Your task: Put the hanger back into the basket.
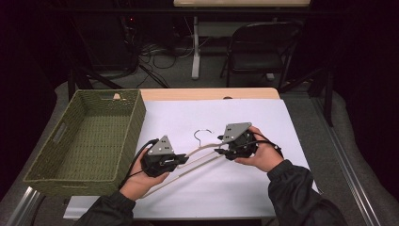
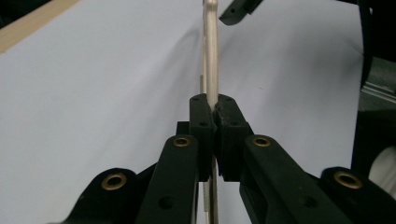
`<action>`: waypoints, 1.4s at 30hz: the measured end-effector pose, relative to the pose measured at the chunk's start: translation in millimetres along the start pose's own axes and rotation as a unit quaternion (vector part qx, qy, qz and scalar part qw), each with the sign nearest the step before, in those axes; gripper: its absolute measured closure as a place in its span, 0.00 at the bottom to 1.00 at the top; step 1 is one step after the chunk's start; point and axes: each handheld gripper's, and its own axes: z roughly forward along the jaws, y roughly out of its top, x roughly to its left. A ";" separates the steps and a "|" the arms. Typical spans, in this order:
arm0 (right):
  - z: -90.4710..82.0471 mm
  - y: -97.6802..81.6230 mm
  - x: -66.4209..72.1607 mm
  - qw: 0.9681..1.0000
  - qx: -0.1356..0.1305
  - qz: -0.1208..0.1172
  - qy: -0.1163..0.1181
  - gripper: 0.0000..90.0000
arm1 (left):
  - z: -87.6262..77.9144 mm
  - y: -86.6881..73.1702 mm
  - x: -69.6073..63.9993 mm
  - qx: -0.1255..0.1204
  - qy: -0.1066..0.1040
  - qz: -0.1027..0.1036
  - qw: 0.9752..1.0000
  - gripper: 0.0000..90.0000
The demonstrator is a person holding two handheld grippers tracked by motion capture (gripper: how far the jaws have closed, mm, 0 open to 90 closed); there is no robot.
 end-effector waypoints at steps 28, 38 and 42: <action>19.3 4.2 11.9 0.998 0.036 -0.020 0.041 0.81 | 23.0 -25.5 2.5 0.143 0.016 -0.027 0.989 0.84; 18.8 3.5 11.7 0.998 0.033 -0.021 0.041 0.79 | 29.4 -21.5 0.8 0.155 0.005 -0.031 0.987 0.96; 18.3 2.9 10.9 0.998 0.031 -0.017 0.043 0.75 | 29.1 -21.9 1.0 0.153 0.008 -0.028 0.988 0.96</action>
